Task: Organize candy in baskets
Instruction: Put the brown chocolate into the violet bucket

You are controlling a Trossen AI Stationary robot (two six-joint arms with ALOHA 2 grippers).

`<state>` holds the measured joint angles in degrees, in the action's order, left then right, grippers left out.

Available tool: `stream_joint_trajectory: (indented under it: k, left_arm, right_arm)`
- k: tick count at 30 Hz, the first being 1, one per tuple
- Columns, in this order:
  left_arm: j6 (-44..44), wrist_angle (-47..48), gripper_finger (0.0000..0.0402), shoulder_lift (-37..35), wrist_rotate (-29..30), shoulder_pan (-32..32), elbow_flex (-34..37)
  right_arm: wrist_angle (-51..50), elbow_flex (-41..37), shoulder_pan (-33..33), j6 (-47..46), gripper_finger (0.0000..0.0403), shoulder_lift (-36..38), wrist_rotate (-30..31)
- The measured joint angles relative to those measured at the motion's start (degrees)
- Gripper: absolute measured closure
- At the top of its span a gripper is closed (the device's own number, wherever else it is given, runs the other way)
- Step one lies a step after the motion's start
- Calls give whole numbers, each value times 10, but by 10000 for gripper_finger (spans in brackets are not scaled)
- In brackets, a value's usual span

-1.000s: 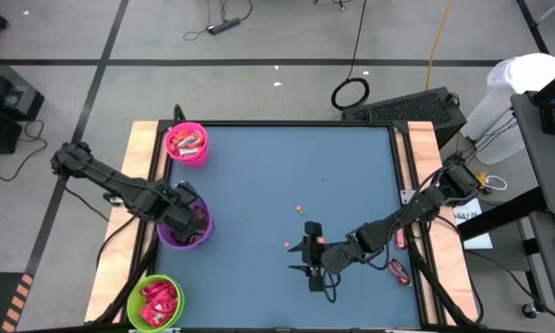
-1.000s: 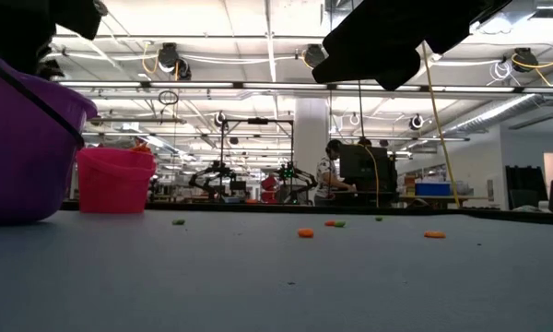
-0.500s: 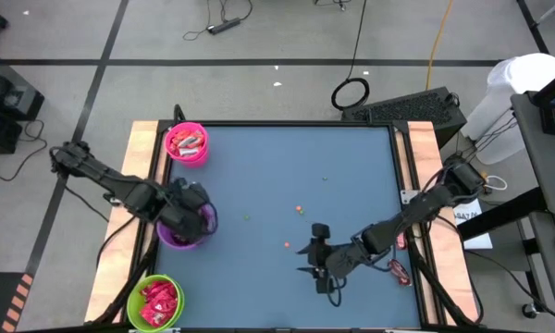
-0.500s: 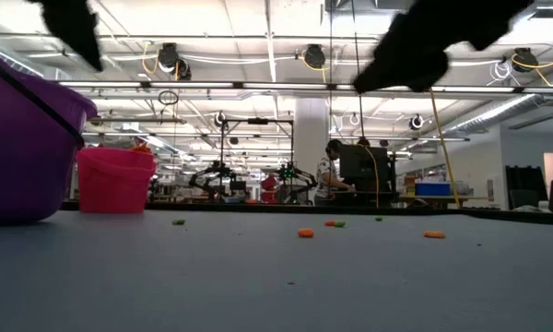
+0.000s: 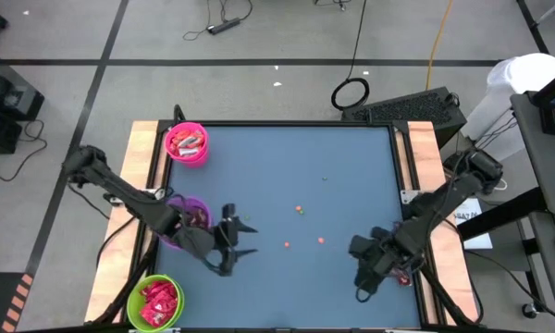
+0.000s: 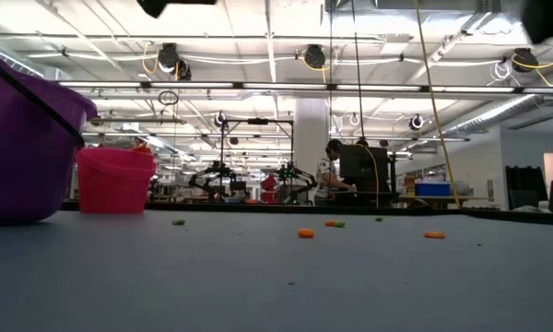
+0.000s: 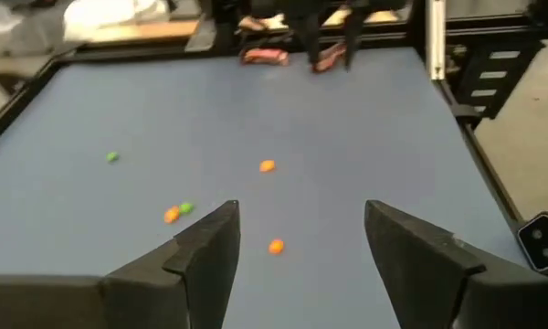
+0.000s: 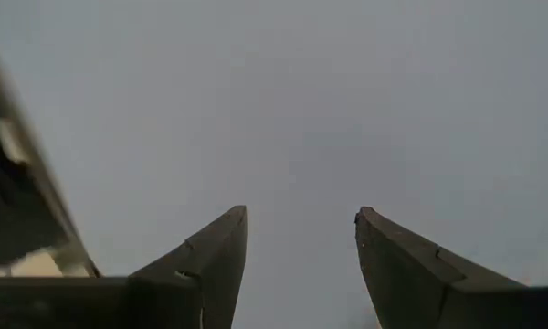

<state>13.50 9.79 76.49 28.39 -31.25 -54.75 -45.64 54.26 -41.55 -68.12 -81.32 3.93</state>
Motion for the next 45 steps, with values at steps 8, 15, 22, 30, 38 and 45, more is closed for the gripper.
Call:
stream_joint_trajectory:
  k: [8,15,22,30,38,45]
  left_arm:
    - [-35,-178,162,84,-28,2,48]
    - [-34,-219,162,123,-27,2,49]
    - [-35,-223,162,124,-27,4,48]
    - [-34,-225,162,124,-26,4,48]
    - [-34,-229,162,124,-26,5,48]
    - [-34,-229,162,124,-26,5,48]
  right_arm:
    - [-189,-6,-74,-220,209,-25,-125]
    - [-136,-45,-111,-259,209,-47,-202]
    - [-90,-94,-114,-275,209,-50,-203]
    - [4,-145,-114,-257,270,-48,-187]
    - [10,-120,-101,-179,370,-50,-116]
    - [84,-66,-85,-62,362,-50,143]
